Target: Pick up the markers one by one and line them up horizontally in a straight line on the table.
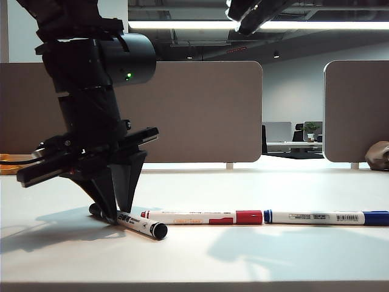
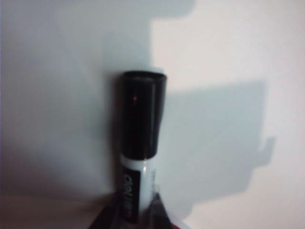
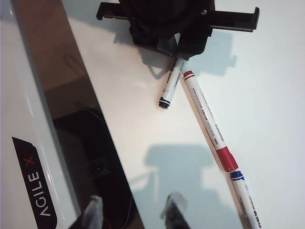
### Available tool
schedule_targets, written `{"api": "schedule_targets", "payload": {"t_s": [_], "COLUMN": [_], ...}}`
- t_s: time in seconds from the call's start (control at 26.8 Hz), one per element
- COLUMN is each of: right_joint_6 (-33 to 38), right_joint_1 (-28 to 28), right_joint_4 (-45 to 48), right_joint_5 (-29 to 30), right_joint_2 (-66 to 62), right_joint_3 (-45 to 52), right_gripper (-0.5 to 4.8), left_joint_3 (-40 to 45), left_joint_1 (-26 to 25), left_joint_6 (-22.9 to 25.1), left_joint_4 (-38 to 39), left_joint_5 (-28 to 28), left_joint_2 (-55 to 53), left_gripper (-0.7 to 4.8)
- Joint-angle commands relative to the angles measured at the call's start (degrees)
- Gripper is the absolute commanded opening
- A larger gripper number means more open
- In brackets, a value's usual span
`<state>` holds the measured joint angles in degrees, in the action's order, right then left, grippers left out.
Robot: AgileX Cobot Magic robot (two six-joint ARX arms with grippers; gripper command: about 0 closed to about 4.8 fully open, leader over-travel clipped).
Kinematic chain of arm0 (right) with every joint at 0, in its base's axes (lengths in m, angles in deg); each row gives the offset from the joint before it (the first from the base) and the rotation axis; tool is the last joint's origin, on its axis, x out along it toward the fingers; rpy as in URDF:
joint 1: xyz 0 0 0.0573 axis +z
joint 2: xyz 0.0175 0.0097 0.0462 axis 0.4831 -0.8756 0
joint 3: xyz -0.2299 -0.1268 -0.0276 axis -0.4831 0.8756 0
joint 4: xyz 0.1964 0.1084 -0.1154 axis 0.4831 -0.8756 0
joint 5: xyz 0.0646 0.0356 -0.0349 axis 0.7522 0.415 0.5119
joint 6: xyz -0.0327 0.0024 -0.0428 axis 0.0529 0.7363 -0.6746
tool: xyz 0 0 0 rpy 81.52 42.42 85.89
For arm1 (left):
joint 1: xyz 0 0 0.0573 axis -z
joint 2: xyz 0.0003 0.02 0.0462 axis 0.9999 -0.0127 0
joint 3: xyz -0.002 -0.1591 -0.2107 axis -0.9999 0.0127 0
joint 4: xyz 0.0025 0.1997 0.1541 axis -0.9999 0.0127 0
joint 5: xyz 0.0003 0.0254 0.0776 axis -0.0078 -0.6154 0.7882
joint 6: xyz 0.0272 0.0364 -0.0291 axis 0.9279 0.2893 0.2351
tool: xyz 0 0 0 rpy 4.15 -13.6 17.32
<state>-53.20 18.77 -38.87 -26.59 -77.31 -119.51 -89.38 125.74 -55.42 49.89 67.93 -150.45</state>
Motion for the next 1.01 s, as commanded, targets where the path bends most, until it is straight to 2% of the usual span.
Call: {"api": "schedule_targets", "payload": {"t_s": [0.04,0.41,0.67,0.86,1.01], "right_joint_6": [0.24,1.18,1.31,1.31,1.31], "right_joint_1": [0.0,-0.02,-0.02,-0.02,-0.02], "right_joint_4": [0.24,0.07,-1.38,-1.6,-1.62], "right_joint_5": [0.28,0.5,0.46,0.46,0.46], "right_joint_2": [0.28,0.28,0.28,0.28,0.28], "right_joint_3": [-0.24,-0.22,-0.22,-0.22,-0.22], "right_gripper": [1.74,1.74,1.74,1.74,1.74], "left_joint_3": [0.74,0.92,0.9,0.9,0.9], "left_joint_1": [-0.72,-4.39,-5.22,-6.45,-8.09], "left_joint_6": [-0.39,-0.46,-6.45,-8.26,-7.78], "left_joint_4": [5.22,8.02,4.85,4.33,5.35], "left_joint_5": [0.2,0.98,0.35,-0.28,-0.22], "left_joint_2": [-0.57,0.92,0.98,0.98,0.98], "left_gripper": [0.19,0.16,0.15,0.15,0.15]}}
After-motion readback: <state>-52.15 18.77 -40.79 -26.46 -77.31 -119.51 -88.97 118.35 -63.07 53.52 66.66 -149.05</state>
